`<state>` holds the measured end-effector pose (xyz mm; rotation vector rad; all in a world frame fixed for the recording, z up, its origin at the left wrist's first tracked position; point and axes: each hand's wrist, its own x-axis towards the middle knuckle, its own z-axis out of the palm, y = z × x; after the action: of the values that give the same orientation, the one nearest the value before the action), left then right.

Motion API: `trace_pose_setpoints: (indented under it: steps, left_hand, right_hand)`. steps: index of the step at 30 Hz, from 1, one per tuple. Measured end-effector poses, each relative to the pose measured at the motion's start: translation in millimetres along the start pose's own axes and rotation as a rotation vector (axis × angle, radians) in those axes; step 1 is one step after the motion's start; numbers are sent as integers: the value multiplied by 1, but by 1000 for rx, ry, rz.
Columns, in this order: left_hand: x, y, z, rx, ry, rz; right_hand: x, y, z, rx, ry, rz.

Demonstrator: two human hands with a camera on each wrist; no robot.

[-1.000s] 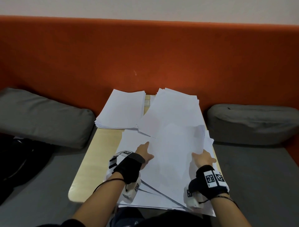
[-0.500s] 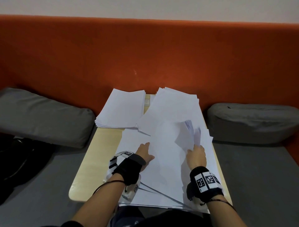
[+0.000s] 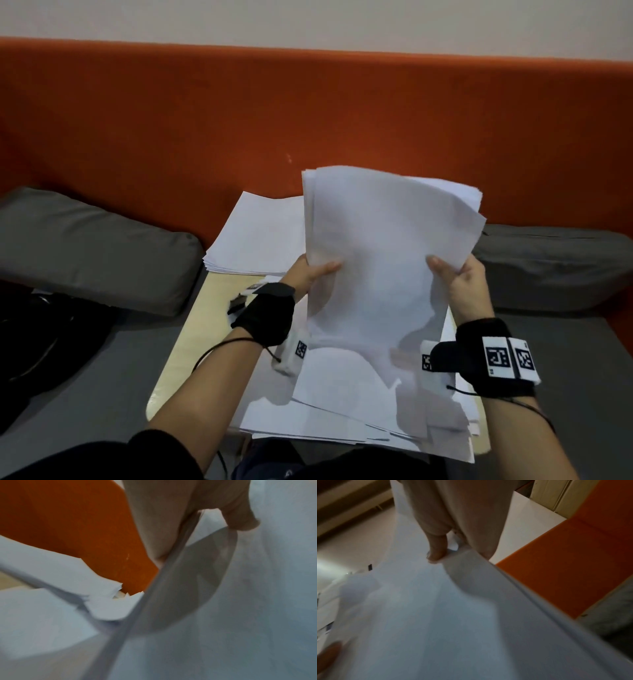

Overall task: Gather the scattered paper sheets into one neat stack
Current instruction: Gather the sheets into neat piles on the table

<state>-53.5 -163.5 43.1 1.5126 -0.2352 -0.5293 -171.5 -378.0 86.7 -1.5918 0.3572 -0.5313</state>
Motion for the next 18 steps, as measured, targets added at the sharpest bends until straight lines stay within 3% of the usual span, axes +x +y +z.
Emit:
trace_pose_setpoints:
  steps: [7,11,18]
  left_hand:
    - [-5,49,10,-102,111,296]
    - [-12,60,6,-133,96,361]
    - [-16,63,-1,-133,93,364]
  right_hand:
    - [8,-33,10,69,61,-268]
    - [9,-48,13,128,53,-247]
    - [4,-24,14,138,14,-124]
